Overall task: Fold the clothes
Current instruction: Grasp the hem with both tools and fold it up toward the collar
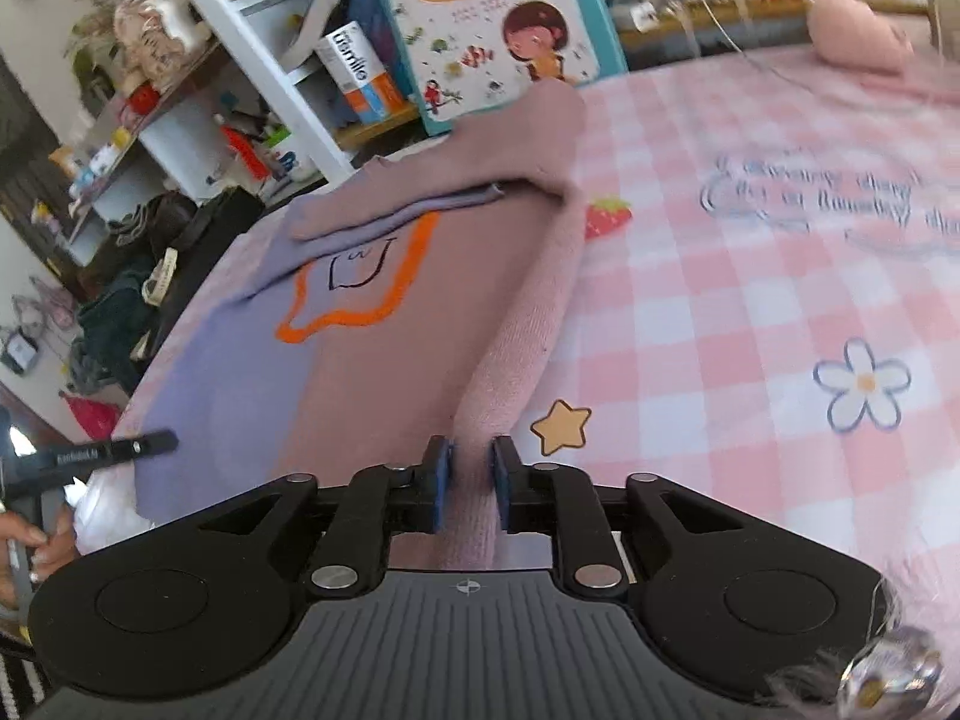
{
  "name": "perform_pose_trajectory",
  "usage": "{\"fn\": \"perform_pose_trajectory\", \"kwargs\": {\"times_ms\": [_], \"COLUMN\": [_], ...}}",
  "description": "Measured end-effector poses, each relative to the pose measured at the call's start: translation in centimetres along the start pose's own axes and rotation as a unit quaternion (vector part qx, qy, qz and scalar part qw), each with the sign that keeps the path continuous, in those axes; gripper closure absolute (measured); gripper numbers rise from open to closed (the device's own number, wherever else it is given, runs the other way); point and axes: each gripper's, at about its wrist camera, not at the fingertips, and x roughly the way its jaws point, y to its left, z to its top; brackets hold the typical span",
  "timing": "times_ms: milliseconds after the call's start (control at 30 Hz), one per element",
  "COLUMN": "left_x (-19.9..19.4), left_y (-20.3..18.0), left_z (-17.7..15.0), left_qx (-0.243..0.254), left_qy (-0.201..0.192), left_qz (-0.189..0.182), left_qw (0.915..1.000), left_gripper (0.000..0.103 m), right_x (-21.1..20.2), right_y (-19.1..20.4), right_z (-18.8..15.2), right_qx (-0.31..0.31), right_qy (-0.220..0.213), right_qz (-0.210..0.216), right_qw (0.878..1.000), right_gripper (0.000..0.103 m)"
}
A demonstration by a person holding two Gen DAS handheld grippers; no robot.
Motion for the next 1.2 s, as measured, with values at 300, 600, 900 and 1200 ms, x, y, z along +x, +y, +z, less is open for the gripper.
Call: {"fn": "perform_pose_trajectory", "kwargs": {"times_ms": [300, 600, 900, 1200], "left_x": [0.5, -0.3, -1.9, -3.2], "left_y": [-0.1, -0.8, -0.3, 1.5], "left_z": [-0.5, -2.2, -3.6, -3.7], "left_qx": [0.006, -0.011, -0.044, -0.115], "left_qy": [-0.005, 0.039, 0.056, 0.044], "left_qz": [-0.033, -0.1, -0.136, -0.195], "left_qw": [0.9994, 0.9942, 0.9881, 0.973], "left_gripper": [0.096, 0.098, 0.098, 0.098], "right_x": [0.5, -3.6, -6.5, -8.6], "right_y": [-1.5, -3.8, -4.3, -4.4], "right_z": [-0.1, -2.1, -4.4, -4.4], "right_qx": [0.035, 0.071, 0.098, 0.141], "right_qy": [0.009, 0.0, 0.008, 0.0], "right_qz": [0.024, 0.004, 0.016, 0.085], "right_qw": [0.999, 0.997, 0.995, 0.986], "right_gripper": [0.093, 0.093, 0.093, 0.093]}}
